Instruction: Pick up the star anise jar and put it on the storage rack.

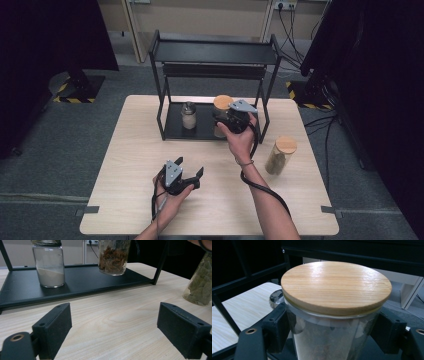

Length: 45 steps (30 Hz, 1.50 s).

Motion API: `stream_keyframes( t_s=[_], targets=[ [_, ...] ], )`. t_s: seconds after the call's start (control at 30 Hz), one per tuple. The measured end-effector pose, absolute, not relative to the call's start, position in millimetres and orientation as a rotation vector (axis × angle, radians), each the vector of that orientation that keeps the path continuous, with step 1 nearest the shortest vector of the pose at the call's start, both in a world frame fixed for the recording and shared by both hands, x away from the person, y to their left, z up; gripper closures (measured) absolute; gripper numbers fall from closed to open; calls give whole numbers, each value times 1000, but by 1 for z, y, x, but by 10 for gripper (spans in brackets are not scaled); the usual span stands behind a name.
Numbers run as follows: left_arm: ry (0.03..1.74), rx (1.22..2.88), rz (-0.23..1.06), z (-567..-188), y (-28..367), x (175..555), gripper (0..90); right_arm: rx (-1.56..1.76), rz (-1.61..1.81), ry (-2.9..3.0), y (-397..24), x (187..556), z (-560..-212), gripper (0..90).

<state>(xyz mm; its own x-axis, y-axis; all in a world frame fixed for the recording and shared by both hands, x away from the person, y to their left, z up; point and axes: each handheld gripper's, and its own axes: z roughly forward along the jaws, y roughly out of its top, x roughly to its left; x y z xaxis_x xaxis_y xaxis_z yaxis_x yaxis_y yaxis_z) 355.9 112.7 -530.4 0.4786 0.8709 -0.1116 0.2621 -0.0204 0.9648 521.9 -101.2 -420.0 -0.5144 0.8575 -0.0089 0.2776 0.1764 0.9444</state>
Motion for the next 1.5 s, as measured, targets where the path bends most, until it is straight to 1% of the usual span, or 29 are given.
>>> stream_keyframes(
  t_s=[0.93,1.5],
  targets=[
    [1016,1559,651,-530,113,356,119,1097,1301,1904,-84,548,-427,256],
    [1008,1560,659,-530,111,355,118,1127,1269,1899,-83,561,-439,256]
  ],
)
